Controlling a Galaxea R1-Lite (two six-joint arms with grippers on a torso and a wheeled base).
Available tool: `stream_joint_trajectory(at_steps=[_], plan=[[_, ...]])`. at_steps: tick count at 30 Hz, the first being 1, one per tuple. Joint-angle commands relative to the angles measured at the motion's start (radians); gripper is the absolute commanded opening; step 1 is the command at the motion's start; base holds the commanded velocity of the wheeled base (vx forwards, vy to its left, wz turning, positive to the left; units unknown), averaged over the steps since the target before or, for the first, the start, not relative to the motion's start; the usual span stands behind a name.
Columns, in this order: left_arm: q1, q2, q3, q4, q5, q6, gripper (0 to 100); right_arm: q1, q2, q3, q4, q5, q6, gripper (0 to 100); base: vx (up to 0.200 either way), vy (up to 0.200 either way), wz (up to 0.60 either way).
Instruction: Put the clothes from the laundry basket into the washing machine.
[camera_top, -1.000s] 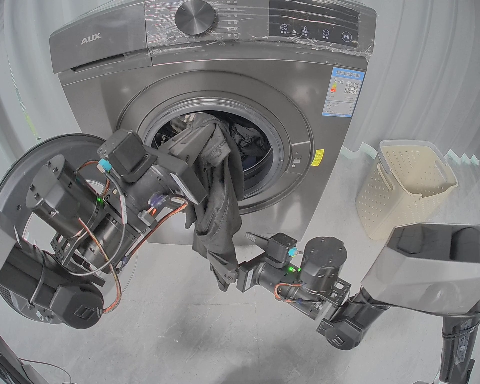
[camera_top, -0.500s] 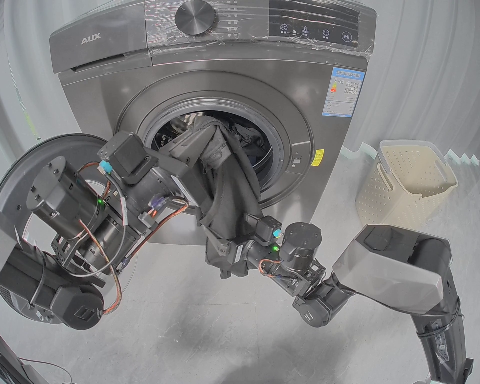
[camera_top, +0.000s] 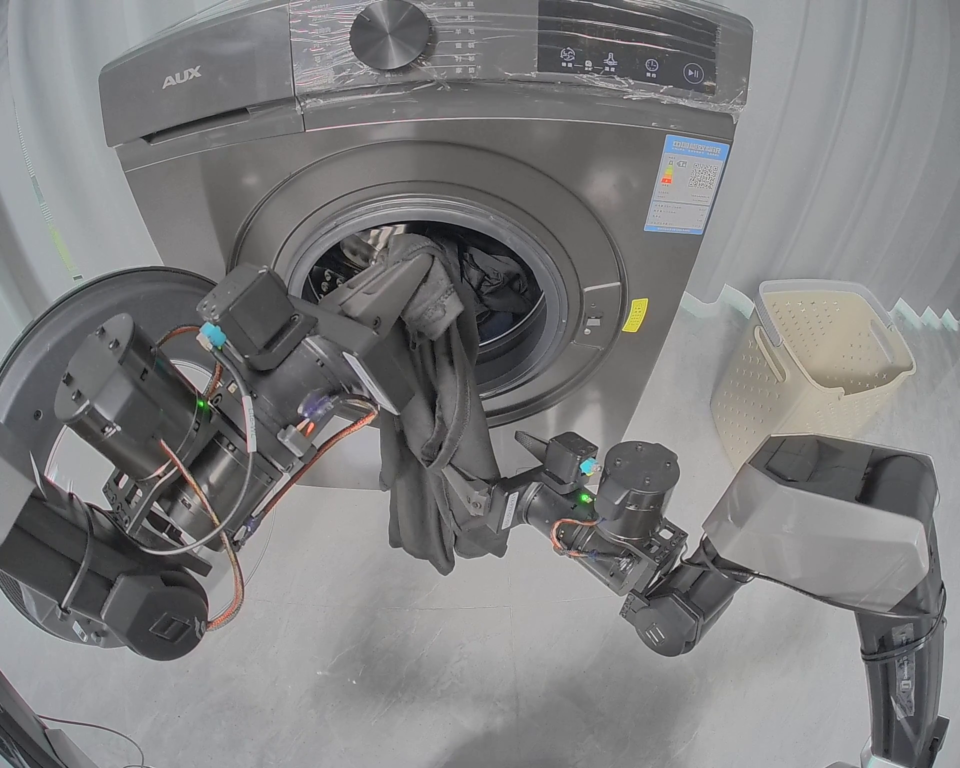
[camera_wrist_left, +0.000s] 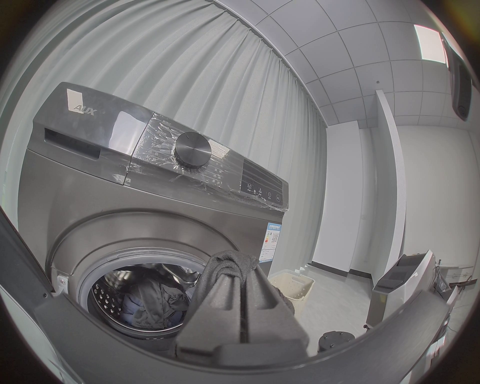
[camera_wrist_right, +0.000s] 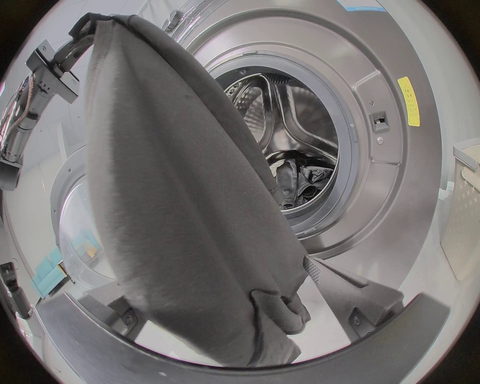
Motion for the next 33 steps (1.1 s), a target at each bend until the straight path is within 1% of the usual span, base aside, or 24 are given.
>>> stream_joint_trajectory(at_steps=[1,5,7,11,12,13,18,19,23,26,27,28,29,30,33], plan=[[-0.005,-0.002,0.001,0.0,0.001,-0.003,0,0.006,-0.001,-0.031,0.005,0.002,-0.002,100,0.0,0.0,0.0],[-0.005,-0.003,0.003,0.0,0.001,-0.004,0,0.043,0.087,-0.133,0.012,0.003,-0.005,100,0.0,0.0,0.0],[-0.005,-0.003,0.003,0.0,0.001,-0.004,0,0.046,0.13,-0.193,0.032,0.003,-0.007,100,0.0,0.0,0.0],[-0.005,-0.003,0.001,0.0,0.001,-0.006,0,0.027,0.2,-0.278,0.052,0.003,-0.024,100,0.0,0.0,0.0],[-0.005,-0.005,0.0,0.0,0.002,-0.01,0,0.009,0.229,-0.312,0.052,0.003,-0.024,100,0.0,0.0,0.0],[-0.004,-0.005,0.0,0.0,0.004,-0.013,0,0.001,0.237,-0.321,0.051,0.003,-0.024,0,0.0,0.0,0.0],[0.004,-0.013,0.003,0.0,0.01,-0.024,0,-0.016,0.215,-0.32,0.031,0.003,-0.018,0,0.0,0.0,0.0],[0.007,-0.009,0.006,0.0,0.01,-0.033,0,-0.023,0.189,-0.306,0.02,0.003,-0.018,0,0.0,0.0,0.0],[0.027,-0.002,0.038,0.001,0.012,-0.052,0,-0.052,0.088,-0.214,0.012,0.003,-0.018,0,0.0,0.0,0.0],[0.074,0.007,0.067,0.001,0.006,-0.053,0,-0.083,-0.012,-0.13,0.002,0.005,-0.019,0,0.0,0.0,0.0],[0.082,0.012,0.069,0.001,0.004,-0.056,0,-0.091,-0.041,-0.11,0.0,0.008,-0.021,0,0.0,0.0,0.0],[0.082,0.012,0.069,0.001,0.004,-0.056,0,-0.091,-0.041,-0.11,0.0,0.008,-0.021,0,0.0,0.0,0.0],[0.094,0.023,0.084,0.003,0.002,-0.061,0,-0.108,-0.099,-0.067,0.0,0.011,-0.022,0,0.0,0.0,0.0],[0.099,0.026,0.096,0.003,0.002,-0.064,0,-0.112,-0.124,-0.051,0.0,0.011,-0.022,0,0.0,0.0,0.0],[0.105,0.05,0.144,0.006,-0.002,-0.064,0,-0.114,-0.183,-0.013,0.0,0.011,-0.022,0,0.0,0.0,0.0]])
